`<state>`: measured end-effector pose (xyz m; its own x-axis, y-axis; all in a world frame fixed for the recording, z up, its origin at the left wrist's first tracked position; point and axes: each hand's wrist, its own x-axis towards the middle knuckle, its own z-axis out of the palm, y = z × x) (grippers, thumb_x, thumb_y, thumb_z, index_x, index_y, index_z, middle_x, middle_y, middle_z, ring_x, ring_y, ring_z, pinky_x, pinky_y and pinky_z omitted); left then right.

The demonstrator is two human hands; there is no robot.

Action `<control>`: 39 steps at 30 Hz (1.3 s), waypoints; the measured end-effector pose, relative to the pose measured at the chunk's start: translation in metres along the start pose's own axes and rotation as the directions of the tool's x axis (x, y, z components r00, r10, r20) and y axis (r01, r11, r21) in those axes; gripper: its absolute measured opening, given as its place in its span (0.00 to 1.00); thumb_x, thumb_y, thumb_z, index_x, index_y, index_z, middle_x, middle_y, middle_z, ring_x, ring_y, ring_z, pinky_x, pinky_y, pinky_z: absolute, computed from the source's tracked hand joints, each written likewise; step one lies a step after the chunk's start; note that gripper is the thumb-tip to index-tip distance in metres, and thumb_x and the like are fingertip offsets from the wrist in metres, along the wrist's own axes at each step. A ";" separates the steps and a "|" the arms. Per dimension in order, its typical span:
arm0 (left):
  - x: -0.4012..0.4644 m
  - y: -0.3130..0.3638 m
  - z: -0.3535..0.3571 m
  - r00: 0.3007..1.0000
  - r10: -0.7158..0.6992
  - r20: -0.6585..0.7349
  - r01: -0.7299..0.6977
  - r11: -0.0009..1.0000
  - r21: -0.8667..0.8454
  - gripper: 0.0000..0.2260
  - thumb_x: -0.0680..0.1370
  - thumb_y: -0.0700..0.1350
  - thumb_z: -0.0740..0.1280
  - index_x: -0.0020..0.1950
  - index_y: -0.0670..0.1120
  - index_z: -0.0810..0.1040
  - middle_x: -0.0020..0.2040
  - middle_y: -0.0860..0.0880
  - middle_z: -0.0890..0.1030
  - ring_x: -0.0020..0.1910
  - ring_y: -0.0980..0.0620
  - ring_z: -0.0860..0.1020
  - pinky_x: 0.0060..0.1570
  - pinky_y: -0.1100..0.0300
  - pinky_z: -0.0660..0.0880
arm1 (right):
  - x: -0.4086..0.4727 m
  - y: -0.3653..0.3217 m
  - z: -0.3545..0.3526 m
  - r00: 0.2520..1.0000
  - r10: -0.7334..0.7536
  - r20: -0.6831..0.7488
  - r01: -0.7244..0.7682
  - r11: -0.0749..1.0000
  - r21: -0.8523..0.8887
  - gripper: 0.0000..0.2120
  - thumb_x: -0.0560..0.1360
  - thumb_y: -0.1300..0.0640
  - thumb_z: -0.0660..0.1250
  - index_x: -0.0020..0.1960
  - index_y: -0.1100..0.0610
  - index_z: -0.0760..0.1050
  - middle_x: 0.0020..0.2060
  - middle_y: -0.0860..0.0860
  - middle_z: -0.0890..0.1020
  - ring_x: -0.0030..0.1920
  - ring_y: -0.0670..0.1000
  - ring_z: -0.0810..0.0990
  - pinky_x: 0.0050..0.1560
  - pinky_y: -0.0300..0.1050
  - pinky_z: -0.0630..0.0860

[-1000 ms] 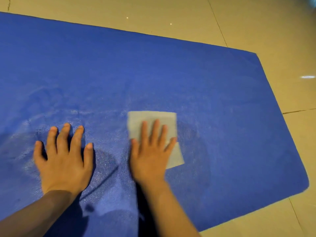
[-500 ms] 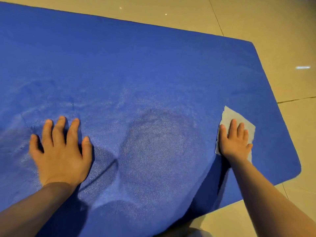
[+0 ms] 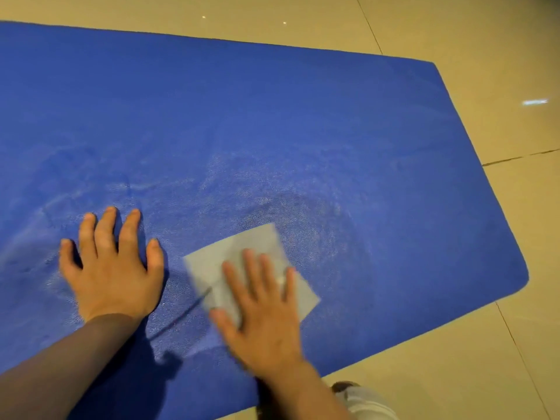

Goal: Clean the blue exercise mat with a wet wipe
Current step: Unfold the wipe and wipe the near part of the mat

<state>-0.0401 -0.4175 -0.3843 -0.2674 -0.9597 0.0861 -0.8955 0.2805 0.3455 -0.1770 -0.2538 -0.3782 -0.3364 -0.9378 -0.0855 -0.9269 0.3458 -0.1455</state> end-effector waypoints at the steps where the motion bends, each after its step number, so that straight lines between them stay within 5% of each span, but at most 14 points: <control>1: 0.000 0.001 0.000 1.000 -0.001 0.001 0.001 1.000 -0.002 0.27 0.78 0.54 0.54 0.73 0.43 0.71 0.75 0.39 0.66 0.77 0.39 0.57 0.72 0.35 0.50 | -0.001 0.032 -0.004 0.997 0.073 -0.001 -0.073 0.997 -0.018 0.30 0.79 0.35 0.49 0.77 0.46 0.60 0.77 0.53 0.62 0.77 0.55 0.59 0.71 0.63 0.52; 4: 0.000 0.003 -0.001 1.000 -0.001 -0.009 0.001 1.000 -0.008 0.27 0.78 0.54 0.55 0.72 0.43 0.72 0.75 0.39 0.66 0.77 0.39 0.57 0.71 0.36 0.50 | -0.001 0.141 -0.024 0.921 0.390 0.022 -0.389 0.921 -0.028 0.36 0.76 0.29 0.40 0.79 0.46 0.52 0.78 0.53 0.57 0.78 0.55 0.55 0.74 0.61 0.45; 7: 0.000 0.002 0.000 1.000 0.005 -0.007 -0.005 1.000 0.000 0.27 0.78 0.54 0.55 0.73 0.43 0.71 0.75 0.39 0.66 0.77 0.39 0.57 0.71 0.35 0.50 | -0.008 0.212 -0.050 0.707 0.701 0.095 -0.704 0.710 0.000 0.41 0.71 0.27 0.35 0.80 0.45 0.45 0.80 0.50 0.48 0.79 0.54 0.46 0.76 0.62 0.44; 12: 0.001 0.000 0.001 1.000 0.007 0.003 -0.007 1.000 -0.003 0.28 0.78 0.55 0.53 0.73 0.42 0.70 0.75 0.39 0.65 0.76 0.38 0.56 0.69 0.31 0.53 | 0.000 0.153 -0.040 0.539 0.840 0.065 -0.842 0.533 0.084 0.32 0.81 0.37 0.41 0.81 0.51 0.47 0.80 0.53 0.47 0.79 0.56 0.44 0.76 0.61 0.39; 15: 0.002 0.000 0.000 1.000 0.005 0.010 -0.005 1.000 -0.019 0.28 0.78 0.55 0.52 0.73 0.42 0.69 0.75 0.39 0.64 0.76 0.38 0.56 0.68 0.29 0.55 | -0.005 0.068 -0.019 0.718 0.695 0.028 -0.694 0.713 0.099 0.34 0.79 0.37 0.38 0.80 0.54 0.54 0.79 0.57 0.54 0.79 0.60 0.51 0.75 0.63 0.43; 19: 0.002 0.000 0.000 1.000 0.010 0.017 -0.010 1.000 -0.005 0.27 0.79 0.55 0.54 0.74 0.43 0.69 0.76 0.40 0.63 0.77 0.39 0.55 0.71 0.32 0.52 | -0.027 -0.046 0.000 0.924 0.382 0.017 -0.382 0.924 0.024 0.29 0.82 0.40 0.47 0.77 0.55 0.63 0.76 0.59 0.62 0.76 0.62 0.59 0.70 0.68 0.53; 23: 0.001 -0.001 -0.001 1.000 0.009 0.006 -0.009 1.000 0.004 0.26 0.79 0.54 0.55 0.74 0.43 0.69 0.76 0.40 0.63 0.77 0.40 0.55 0.72 0.34 0.50 | -0.039 -0.060 0.000 0.987 0.145 0.074 -0.144 0.989 -0.015 0.32 0.76 0.35 0.54 0.76 0.48 0.64 0.76 0.56 0.64 0.75 0.59 0.61 0.68 0.66 0.55; 25: 0.001 0.000 -0.001 1.000 0.006 0.013 -0.006 1.000 0.003 0.26 0.79 0.54 0.55 0.74 0.43 0.69 0.76 0.40 0.64 0.77 0.40 0.55 0.72 0.35 0.49 | -0.042 -0.014 0.001 0.974 0.221 0.042 -0.221 0.975 -0.016 0.32 0.77 0.34 0.52 0.77 0.48 0.62 0.75 0.58 0.64 0.75 0.58 0.61 0.70 0.64 0.55; 27: 0.002 -0.002 -0.001 1.000 0.007 0.018 -0.007 1.000 0.013 0.26 0.79 0.54 0.55 0.74 0.43 0.69 0.76 0.40 0.64 0.77 0.41 0.54 0.72 0.35 0.49 | -0.042 0.052 -0.008 0.877 0.481 0.007 -0.481 0.877 -0.028 0.36 0.77 0.31 0.44 0.78 0.49 0.58 0.75 0.60 0.63 0.75 0.60 0.60 0.72 0.63 0.52; 29: 0.000 -0.002 0.000 1.000 0.006 0.024 -0.006 1.000 0.016 0.27 0.78 0.54 0.55 0.74 0.43 0.69 0.76 0.40 0.64 0.77 0.40 0.54 0.72 0.35 0.49 | -0.045 0.120 -0.028 0.685 0.727 0.051 -0.724 0.687 -0.059 0.42 0.71 0.28 0.35 0.80 0.47 0.50 0.78 0.59 0.55 0.78 0.60 0.54 0.73 0.63 0.49; 32: 0.002 0.001 0.000 1.000 -0.007 0.005 0.007 1.000 0.006 0.27 0.77 0.54 0.54 0.73 0.43 0.71 0.75 0.40 0.65 0.77 0.40 0.56 0.71 0.36 0.49 | -0.044 0.168 -0.046 0.540 0.837 0.083 -0.841 0.539 0.039 0.44 0.70 0.29 0.35 0.80 0.49 0.51 0.80 0.57 0.50 0.78 0.58 0.48 0.74 0.65 0.48; 36: 0.001 0.002 -0.001 1.000 -0.011 0.015 0.011 1.000 0.017 0.28 0.77 0.55 0.54 0.73 0.43 0.71 0.75 0.39 0.66 0.76 0.40 0.56 0.71 0.35 0.50 | -0.031 0.126 -0.037 0.341 0.933 0.111 -0.932 0.320 0.172 0.35 0.78 0.35 0.39 0.81 0.49 0.48 0.80 0.56 0.45 0.79 0.58 0.43 0.74 0.64 0.41; 39: 0.002 0.002 0.000 1.000 -0.011 0.004 0.011 1.000 0.015 0.28 0.77 0.55 0.54 0.72 0.43 0.72 0.75 0.39 0.66 0.76 0.40 0.56 0.71 0.35 0.51 | -0.033 0.054 -0.016 0.447 0.890 0.091 -0.890 0.433 0.140 0.31 0.81 0.39 0.42 0.80 0.52 0.52 0.78 0.61 0.54 0.78 0.62 0.51 0.72 0.70 0.49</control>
<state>-0.0427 -0.4190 -0.3837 -0.2591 -0.9626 0.0790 -0.9036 0.2705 0.3323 -0.2186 -0.2043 -0.3673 -0.9602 -0.1088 -0.2574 -0.0786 0.9890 -0.1249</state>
